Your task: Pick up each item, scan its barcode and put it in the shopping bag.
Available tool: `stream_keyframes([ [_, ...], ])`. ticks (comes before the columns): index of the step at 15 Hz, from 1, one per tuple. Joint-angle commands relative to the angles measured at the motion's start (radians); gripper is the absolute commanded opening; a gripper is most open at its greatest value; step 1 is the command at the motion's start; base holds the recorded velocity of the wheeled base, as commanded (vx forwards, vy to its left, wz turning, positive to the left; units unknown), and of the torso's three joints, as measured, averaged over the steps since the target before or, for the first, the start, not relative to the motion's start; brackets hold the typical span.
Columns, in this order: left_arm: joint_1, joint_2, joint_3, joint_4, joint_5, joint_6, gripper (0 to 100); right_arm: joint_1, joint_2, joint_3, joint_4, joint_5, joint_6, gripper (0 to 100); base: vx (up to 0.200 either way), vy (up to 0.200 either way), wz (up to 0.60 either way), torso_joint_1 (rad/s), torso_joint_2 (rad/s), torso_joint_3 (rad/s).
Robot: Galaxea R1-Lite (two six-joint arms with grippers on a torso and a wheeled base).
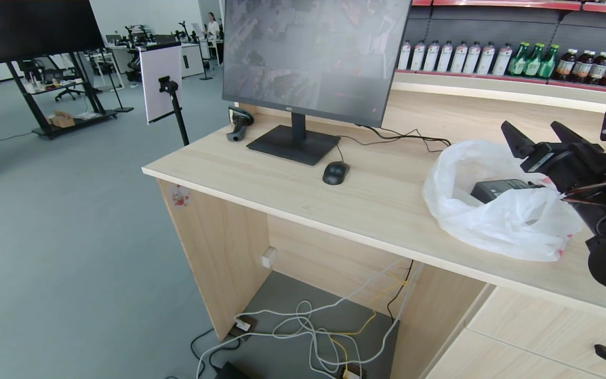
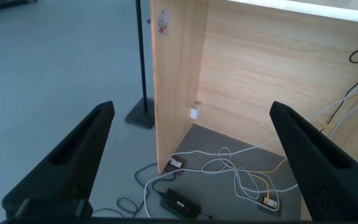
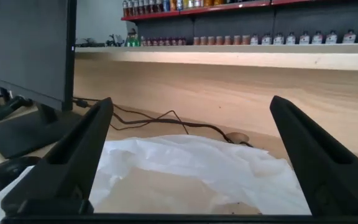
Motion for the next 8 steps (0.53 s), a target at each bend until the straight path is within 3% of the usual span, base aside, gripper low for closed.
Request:
stream_keyframes([
  [1, 0.000, 0.000, 0.000, 0.000, 0.000, 0.000, 100, 0.006, -0.084, 0.035, -0.001, 0.027, -0.025, 100, 0.000, 0.000, 0.00, 0.000, 0.00, 0.000],
  [6, 0.000, 0.000, 0.000, 0.000, 0.000, -0.012, 100, 0.133, -0.262, 0.287, -0.001, 0.033, -0.083, 100, 0.000, 0.000, 0.00, 0.000, 0.00, 0.000],
  [8, 0.000, 0.000, 0.000, 0.000, 0.000, -0.012, 100, 0.141, -0.273, 0.302, -0.001, 0.034, -0.102, 100, 0.000, 0.000, -0.60, 0.002, 0.00, 0.005],
])
